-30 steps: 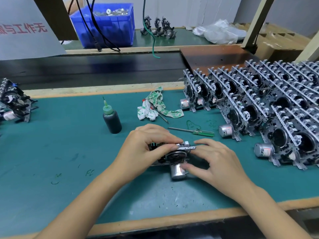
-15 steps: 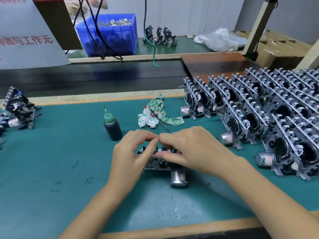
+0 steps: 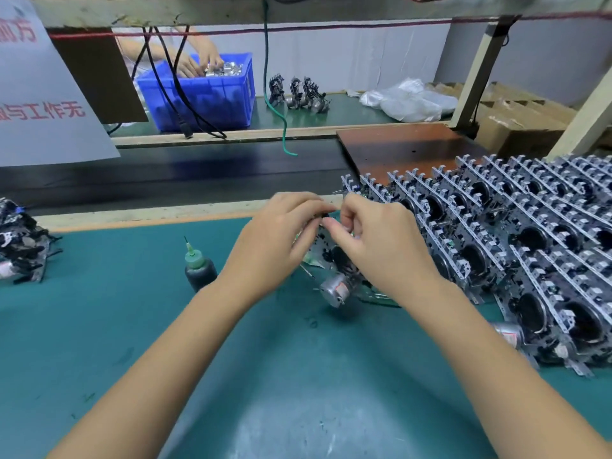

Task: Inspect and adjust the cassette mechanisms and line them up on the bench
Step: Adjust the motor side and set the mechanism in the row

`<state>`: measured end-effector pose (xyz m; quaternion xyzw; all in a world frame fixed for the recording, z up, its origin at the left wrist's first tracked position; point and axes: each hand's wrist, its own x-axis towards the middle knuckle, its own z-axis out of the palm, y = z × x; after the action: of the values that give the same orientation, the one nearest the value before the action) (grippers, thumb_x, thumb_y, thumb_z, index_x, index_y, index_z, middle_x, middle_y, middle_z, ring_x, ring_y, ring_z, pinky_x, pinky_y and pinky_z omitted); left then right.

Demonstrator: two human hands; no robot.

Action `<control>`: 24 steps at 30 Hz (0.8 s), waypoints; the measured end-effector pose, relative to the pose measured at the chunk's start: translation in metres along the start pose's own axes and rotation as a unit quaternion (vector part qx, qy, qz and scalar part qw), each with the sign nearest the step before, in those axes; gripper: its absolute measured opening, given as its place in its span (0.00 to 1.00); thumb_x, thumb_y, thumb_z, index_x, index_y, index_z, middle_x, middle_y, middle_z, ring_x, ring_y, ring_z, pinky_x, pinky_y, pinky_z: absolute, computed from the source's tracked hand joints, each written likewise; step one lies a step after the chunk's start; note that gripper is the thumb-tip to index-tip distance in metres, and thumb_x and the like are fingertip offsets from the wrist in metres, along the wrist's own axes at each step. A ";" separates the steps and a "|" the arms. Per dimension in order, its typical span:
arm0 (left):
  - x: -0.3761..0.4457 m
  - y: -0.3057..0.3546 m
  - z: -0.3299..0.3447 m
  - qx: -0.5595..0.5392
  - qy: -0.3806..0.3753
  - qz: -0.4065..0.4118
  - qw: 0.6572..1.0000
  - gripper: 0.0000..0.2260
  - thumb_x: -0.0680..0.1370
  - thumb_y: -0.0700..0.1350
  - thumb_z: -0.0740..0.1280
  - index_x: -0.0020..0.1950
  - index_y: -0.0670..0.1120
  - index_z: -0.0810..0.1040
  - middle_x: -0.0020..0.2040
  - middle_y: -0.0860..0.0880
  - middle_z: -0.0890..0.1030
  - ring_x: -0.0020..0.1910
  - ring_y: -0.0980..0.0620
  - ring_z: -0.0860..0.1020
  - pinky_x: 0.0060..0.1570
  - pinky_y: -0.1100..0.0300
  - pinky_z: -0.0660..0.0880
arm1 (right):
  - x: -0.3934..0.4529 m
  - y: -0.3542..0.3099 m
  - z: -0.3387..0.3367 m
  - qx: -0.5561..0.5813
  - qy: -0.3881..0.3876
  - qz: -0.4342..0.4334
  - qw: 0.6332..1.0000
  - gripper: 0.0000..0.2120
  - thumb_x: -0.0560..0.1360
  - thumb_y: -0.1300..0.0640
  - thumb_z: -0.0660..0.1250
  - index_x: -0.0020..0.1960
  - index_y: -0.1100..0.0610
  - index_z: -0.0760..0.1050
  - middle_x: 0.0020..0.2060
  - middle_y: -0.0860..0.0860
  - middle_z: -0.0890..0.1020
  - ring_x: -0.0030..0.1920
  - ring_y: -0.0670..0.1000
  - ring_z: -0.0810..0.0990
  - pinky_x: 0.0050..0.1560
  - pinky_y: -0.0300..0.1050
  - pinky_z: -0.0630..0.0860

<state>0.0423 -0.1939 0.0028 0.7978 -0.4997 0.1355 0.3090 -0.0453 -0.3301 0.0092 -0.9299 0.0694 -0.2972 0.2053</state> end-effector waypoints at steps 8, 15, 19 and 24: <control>0.035 -0.030 0.039 0.015 -0.007 -0.033 0.999 0.13 0.81 0.38 0.58 0.64 0.41 0.75 0.64 0.45 0.75 0.64 0.47 0.70 0.63 0.62 0.62 | 0.036 0.017 0.040 -0.054 0.003 0.109 0.993 0.11 0.78 0.49 0.61 0.40 0.55 0.68 0.38 0.55 0.80 0.42 0.59 0.77 0.36 0.46 0.65; 0.036 -0.034 0.059 -0.026 -0.049 -0.064 0.996 0.15 0.81 0.38 0.57 0.68 0.41 0.70 0.70 0.44 0.68 0.71 0.48 0.64 0.66 0.64 0.58 | 0.044 0.020 0.049 -0.073 -0.020 0.156 0.985 0.10 0.76 0.54 0.59 0.42 0.59 0.73 0.40 0.57 0.79 0.41 0.59 0.75 0.36 0.45 0.64; 0.037 -0.036 0.063 -0.062 -0.036 -0.096 0.993 0.20 0.82 0.39 0.56 0.74 0.44 0.62 0.76 0.46 0.60 0.74 0.52 0.59 0.67 0.65 0.55 | 0.049 0.020 0.047 -0.074 -0.023 0.164 0.983 0.11 0.78 0.53 0.58 0.43 0.59 0.73 0.41 0.57 0.79 0.43 0.59 0.75 0.38 0.45 0.65; 0.019 -0.032 0.076 -0.087 0.057 -0.151 0.983 0.19 0.78 0.36 0.61 0.70 0.42 0.66 0.67 0.46 0.69 0.66 0.49 0.68 0.59 0.67 0.61 | 0.050 0.019 0.049 -0.094 -0.006 0.168 0.981 0.13 0.79 0.53 0.58 0.49 0.61 0.75 0.45 0.59 0.81 0.49 0.60 0.78 0.39 0.45 0.65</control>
<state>0.0718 -0.2456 -0.0575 0.8250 -0.3652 0.0880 0.4222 0.0240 -0.3437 -0.0085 -0.9221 0.2509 -0.2448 0.1639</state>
